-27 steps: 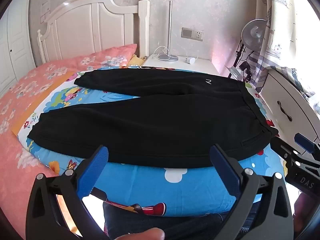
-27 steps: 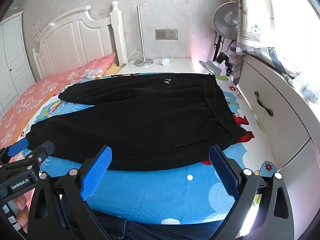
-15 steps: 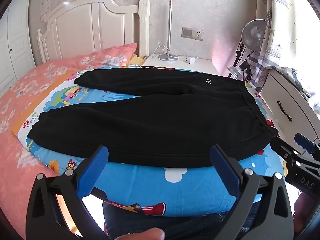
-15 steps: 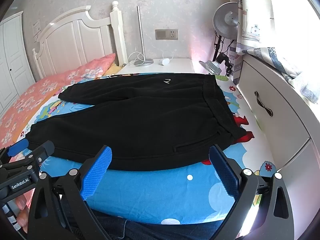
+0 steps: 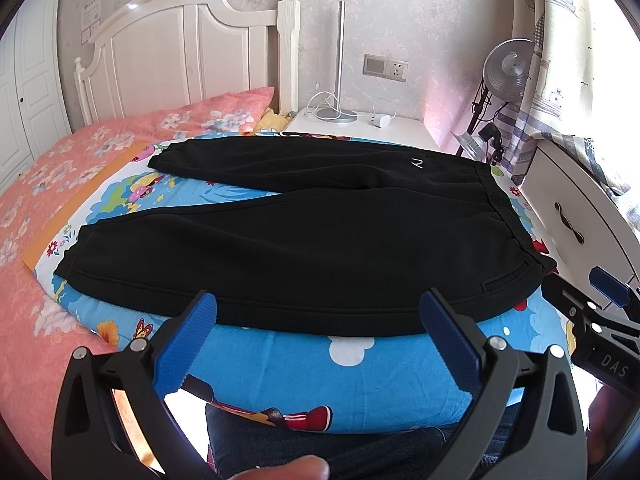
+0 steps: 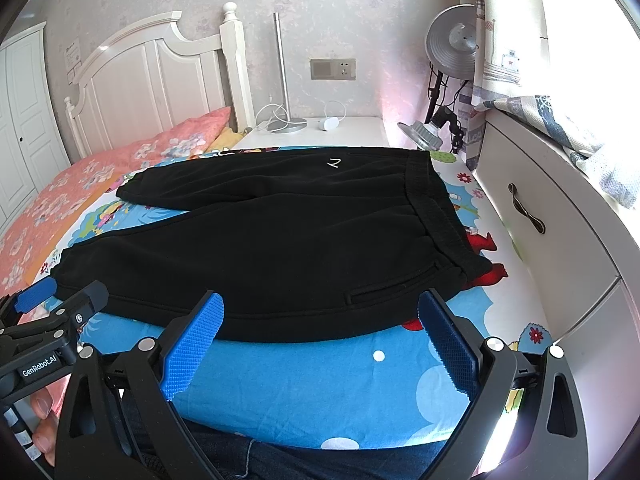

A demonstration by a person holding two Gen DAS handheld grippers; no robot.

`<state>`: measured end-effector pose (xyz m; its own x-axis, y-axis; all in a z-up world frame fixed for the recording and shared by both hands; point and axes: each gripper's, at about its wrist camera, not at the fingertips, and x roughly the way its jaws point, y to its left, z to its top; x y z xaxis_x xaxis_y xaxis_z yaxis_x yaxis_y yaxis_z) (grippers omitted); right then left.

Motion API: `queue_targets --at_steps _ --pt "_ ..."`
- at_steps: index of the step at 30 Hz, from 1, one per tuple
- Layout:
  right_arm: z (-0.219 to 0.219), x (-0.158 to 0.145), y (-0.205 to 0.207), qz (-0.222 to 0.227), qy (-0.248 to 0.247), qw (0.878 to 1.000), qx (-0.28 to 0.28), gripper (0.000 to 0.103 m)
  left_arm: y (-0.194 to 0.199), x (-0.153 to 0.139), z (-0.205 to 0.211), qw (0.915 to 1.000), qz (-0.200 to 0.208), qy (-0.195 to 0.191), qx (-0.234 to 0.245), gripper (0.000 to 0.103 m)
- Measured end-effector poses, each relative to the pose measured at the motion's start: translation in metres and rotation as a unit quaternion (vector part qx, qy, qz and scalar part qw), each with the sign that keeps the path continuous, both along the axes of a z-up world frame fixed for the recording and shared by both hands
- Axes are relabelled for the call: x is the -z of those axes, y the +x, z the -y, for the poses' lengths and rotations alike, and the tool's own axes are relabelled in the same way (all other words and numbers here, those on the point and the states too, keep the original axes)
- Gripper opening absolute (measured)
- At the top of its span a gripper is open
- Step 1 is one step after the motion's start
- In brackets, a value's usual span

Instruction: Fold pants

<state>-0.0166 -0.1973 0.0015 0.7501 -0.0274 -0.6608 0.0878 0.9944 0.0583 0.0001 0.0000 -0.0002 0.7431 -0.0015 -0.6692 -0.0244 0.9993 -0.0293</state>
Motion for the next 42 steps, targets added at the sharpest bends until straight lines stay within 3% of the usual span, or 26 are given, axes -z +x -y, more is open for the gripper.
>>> queue_targets --at_steps 42 --pt "0.0018 -0.0023 0.0007 0.0 0.001 1.0 0.0 0.095 0.0015 -0.0033 -0.0002 1.0 -0.003 -0.002 0.0 0.101"
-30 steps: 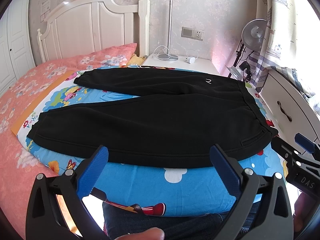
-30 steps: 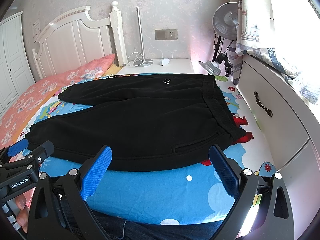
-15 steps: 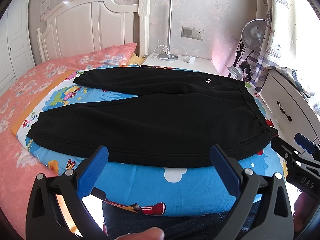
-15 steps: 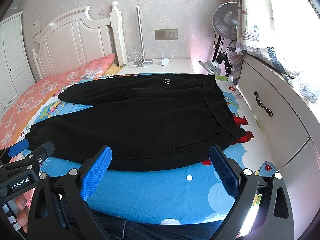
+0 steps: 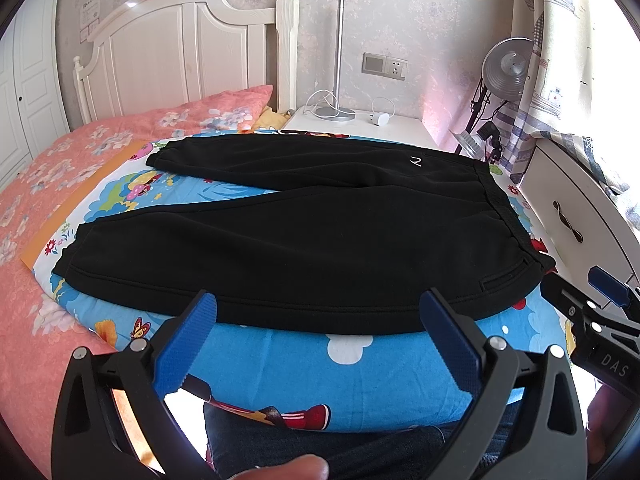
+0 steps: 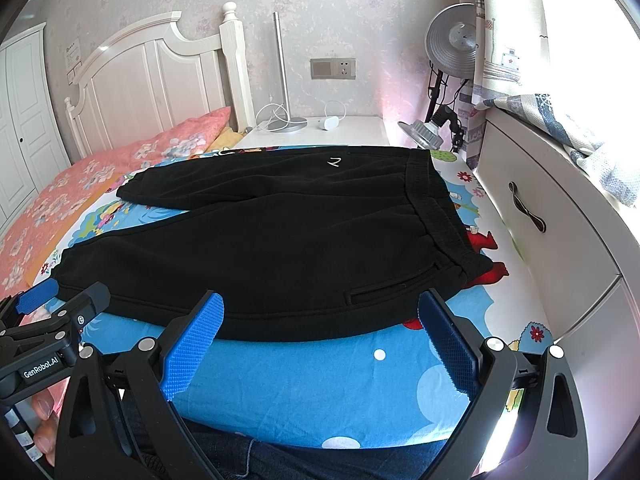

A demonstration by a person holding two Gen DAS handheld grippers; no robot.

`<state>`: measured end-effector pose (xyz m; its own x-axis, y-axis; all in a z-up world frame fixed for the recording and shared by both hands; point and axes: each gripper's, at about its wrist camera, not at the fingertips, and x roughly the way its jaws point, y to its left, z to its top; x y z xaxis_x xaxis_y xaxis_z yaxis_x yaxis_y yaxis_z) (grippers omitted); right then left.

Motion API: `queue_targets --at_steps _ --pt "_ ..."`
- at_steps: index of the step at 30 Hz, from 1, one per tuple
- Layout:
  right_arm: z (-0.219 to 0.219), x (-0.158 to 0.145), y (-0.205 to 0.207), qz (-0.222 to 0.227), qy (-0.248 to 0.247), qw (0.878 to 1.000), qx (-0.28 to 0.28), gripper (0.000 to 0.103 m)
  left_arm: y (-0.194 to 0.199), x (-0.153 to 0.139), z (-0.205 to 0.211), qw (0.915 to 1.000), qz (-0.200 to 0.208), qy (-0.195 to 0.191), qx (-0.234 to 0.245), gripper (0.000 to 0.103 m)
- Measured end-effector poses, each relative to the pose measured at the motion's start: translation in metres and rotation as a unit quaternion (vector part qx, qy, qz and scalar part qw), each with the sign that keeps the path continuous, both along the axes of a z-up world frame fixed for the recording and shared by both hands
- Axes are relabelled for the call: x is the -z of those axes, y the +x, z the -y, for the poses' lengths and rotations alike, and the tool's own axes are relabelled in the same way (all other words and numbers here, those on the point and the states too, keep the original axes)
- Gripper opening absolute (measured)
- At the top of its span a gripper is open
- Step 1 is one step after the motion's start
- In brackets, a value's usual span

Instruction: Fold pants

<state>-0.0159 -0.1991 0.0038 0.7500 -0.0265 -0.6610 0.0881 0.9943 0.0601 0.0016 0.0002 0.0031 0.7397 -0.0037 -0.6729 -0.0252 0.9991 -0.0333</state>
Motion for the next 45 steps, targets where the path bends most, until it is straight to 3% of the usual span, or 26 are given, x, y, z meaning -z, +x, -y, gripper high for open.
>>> queue_targets --at_steps 23,30,33,35,36,38,40,42,45 --pt "-0.001 0.003 0.0 -0.004 0.003 1.0 0.0 0.095 0.0 0.0 0.0 1.0 0.0 -0.001 0.0 0.101" --pt "-0.005 0.028 -0.003 -0.051 0.049 0.996 -0.046 0.095 -0.007 0.007 0.003 0.9984 0.02 -0.045 0.026 0.101" --pt "0.0 0.027 -0.009 -0.039 0.08 0.995 -0.051 0.097 -0.005 0.011 0.004 0.9982 0.023 -0.045 0.033 0.101" --pt "0.002 0.026 -0.009 -0.038 0.099 0.992 -0.066 0.097 0.003 0.02 0.005 0.9977 0.004 -0.046 0.051 0.101" --pt "0.002 0.025 -0.003 -0.043 0.101 0.99 -0.091 0.097 0.008 0.024 0.005 0.9973 -0.007 -0.043 0.06 0.101" --pt "0.007 0.018 0.015 -0.038 0.068 0.993 -0.086 0.097 0.017 0.032 0.006 0.9966 -0.016 -0.043 0.068 0.101" --pt "0.029 0.008 0.046 -0.024 0.039 0.999 -0.03 0.097 0.033 0.04 0.008 0.9964 -0.03 -0.036 0.071 0.101" --pt "0.062 0.001 0.084 -0.018 0.052 0.998 0.02 0.098 0.049 0.045 0.01 0.9969 -0.041 -0.011 0.066 0.101" --pt "0.109 0.004 0.153 -0.035 0.031 0.997 0.061 0.098 0.071 0.052 0.01 0.9958 -0.056 -0.021 0.069 0.101"
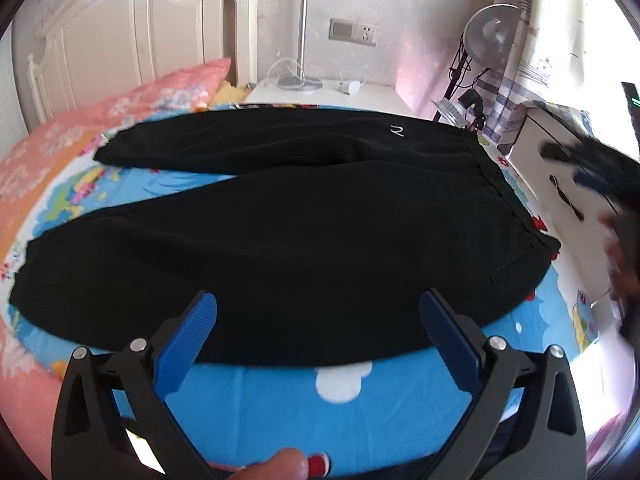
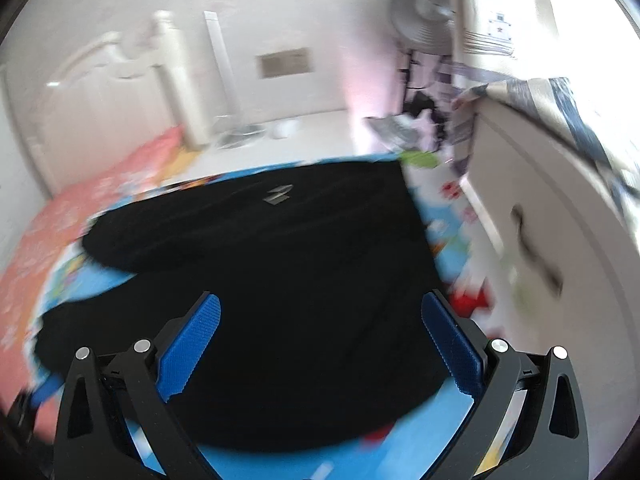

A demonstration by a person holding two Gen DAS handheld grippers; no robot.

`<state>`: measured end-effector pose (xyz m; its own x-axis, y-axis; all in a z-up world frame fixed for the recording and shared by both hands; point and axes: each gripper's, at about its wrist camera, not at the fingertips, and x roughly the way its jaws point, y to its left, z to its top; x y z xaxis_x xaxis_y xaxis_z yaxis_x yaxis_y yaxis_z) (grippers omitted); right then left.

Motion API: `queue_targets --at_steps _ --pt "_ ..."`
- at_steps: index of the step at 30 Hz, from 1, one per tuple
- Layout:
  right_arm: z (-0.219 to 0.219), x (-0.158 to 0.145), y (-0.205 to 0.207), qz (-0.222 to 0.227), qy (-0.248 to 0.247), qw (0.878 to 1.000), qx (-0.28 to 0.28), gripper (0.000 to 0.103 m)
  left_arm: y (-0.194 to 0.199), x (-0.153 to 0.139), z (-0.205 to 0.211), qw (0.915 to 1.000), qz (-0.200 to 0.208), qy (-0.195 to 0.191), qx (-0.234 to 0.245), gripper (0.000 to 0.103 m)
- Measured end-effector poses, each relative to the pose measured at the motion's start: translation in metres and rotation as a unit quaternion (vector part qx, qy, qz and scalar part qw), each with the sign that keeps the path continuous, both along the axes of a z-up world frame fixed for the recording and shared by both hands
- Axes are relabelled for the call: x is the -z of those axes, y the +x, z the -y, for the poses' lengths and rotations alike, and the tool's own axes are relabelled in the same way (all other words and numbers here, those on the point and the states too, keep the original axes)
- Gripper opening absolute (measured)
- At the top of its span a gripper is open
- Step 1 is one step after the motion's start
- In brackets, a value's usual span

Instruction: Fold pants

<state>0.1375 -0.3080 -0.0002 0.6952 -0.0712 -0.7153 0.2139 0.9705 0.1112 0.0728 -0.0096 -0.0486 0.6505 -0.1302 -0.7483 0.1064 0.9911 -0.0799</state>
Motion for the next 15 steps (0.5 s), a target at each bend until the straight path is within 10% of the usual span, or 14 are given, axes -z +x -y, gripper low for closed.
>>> queue_targets --at_steps 9,15 --pt "0.086 0.056 0.207 -0.135 0.001 0.989 -0.063 0.097 0.044 0.048 -0.009 0.9969 -0.069 -0.034 -0.015 0.101" --pt "0.121 0.077 0.275 -0.172 -0.011 0.982 -0.075 0.095 0.056 0.06 -0.031 0.9943 -0.088 -0.043 -0.041 0.101"
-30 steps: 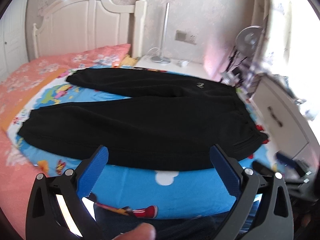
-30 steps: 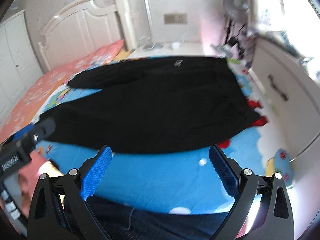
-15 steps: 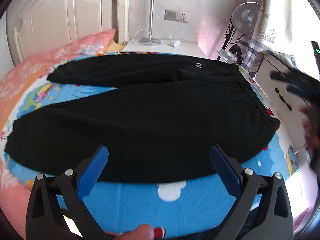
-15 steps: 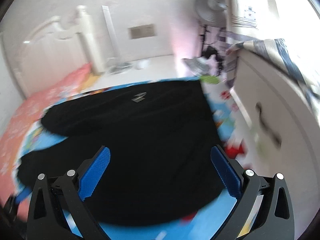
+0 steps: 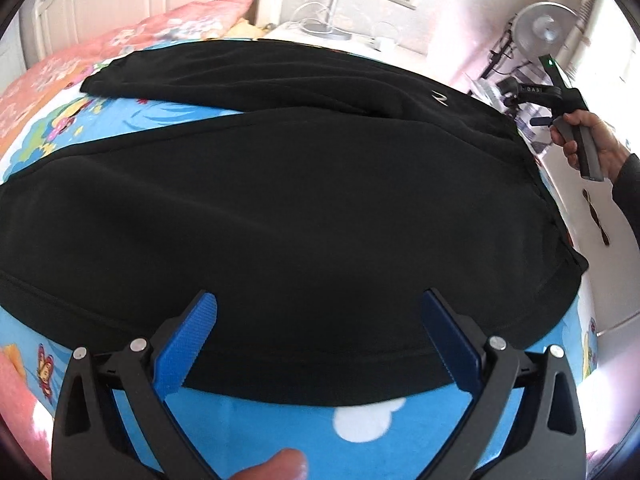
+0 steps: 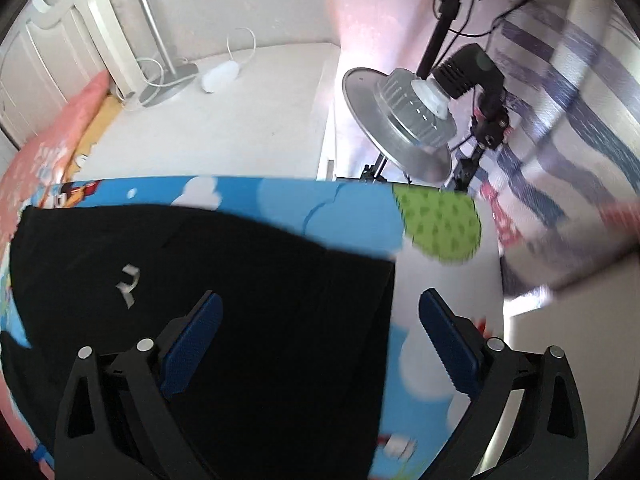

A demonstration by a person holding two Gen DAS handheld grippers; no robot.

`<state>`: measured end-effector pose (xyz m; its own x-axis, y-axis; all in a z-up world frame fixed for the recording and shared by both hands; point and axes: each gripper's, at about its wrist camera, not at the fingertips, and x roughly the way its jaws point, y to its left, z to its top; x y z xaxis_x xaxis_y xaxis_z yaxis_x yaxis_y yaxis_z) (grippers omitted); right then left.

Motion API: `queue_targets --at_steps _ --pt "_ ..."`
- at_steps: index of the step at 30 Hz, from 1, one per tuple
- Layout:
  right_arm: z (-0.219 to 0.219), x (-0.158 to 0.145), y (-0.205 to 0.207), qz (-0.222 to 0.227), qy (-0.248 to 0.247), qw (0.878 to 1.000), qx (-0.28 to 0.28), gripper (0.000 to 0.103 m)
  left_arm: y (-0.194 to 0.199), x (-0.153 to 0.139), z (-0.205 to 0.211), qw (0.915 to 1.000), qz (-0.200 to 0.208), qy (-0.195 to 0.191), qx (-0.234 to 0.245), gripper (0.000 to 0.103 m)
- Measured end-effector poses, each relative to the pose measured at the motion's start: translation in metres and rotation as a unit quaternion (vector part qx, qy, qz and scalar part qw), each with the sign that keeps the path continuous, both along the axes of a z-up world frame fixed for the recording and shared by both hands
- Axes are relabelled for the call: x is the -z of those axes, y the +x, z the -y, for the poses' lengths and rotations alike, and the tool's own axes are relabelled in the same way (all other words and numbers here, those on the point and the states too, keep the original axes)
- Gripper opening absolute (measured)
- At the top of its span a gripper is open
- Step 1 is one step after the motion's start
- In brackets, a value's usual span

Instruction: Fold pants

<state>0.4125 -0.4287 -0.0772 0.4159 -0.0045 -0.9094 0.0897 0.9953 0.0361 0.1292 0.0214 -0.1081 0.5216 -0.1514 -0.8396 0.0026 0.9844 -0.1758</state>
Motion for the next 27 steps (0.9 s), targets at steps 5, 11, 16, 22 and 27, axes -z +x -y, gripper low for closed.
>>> queue_targets --at_steps 5,11,16,22,27 --pt "0.002 0.015 0.03 -0.034 -0.03 0.998 -0.053 0.094 0.013 0.0 -0.019 0.9996 -0.005 0.0 -0.027 0.101" --pt "0.013 0.035 0.042 -0.08 -0.024 0.993 -0.078 0.085 0.028 0.003 -0.031 0.9981 -0.013 -0.007 -0.059 0.101" --pt "0.017 0.042 0.048 -0.09 0.021 0.992 -0.09 0.065 0.035 0.003 -0.032 0.9974 -0.018 -0.003 -0.069 0.101" --pt "0.004 0.003 0.029 -0.029 -0.007 0.994 -0.101 0.036 0.042 -0.003 -0.03 0.9973 -0.01 -0.004 -0.073 0.101" --pt "-0.034 -0.056 -0.04 0.085 -0.034 0.988 -0.123 0.033 0.049 -0.026 -0.023 0.9979 0.019 -0.022 -0.057 0.101"
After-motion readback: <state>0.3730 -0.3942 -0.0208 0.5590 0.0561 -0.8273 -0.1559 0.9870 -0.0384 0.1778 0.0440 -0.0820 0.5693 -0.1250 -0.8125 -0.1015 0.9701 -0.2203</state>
